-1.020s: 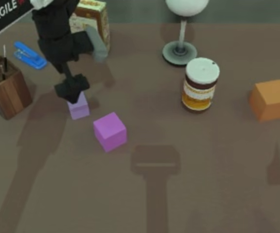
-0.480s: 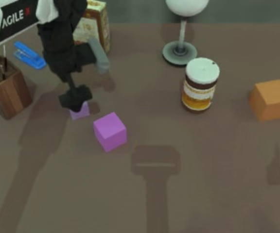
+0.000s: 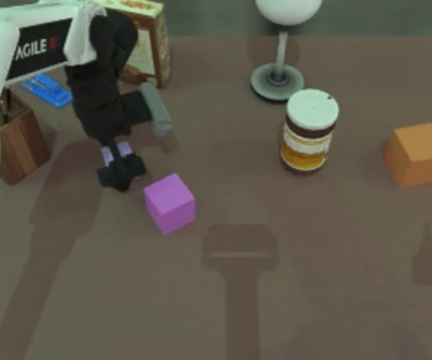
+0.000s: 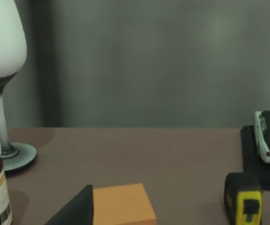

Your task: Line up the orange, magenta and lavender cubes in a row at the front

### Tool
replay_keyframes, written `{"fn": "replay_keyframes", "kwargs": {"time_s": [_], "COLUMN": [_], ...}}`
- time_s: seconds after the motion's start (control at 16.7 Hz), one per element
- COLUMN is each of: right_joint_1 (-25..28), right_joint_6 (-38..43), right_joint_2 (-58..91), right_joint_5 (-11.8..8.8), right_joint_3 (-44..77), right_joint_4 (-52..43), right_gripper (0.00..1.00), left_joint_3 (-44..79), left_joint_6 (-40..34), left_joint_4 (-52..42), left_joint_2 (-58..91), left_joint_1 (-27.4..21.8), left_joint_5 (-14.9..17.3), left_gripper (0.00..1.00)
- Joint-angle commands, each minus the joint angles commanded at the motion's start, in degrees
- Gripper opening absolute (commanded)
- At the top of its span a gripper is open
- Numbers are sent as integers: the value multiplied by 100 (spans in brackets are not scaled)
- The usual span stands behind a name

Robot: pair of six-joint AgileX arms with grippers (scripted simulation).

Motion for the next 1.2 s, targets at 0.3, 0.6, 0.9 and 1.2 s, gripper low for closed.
{"fn": "replay_keyframes", "kwargs": {"time_s": [0.3,0.6,0.9,1.2], "right_joint_1": [0,0,0,0], "right_joint_6": [0,0,0,0], "right_joint_2": [0,0,0,0], "right_joint_5": [0,0,0,0], "right_joint_3": [0,0,0,0], "right_joint_4": [0,0,0,0], "right_gripper": [100,100,100,100], "left_joint_3": [0,0,0,0], "left_joint_6": [0,0,0,0], "left_joint_4": [0,0,0,0], "left_joint_2": [0,0,0,0], "left_joint_1": [0,0,0,0], "left_joint_5": [0,0,0,0], "left_gripper": [70,32,0,0]}}
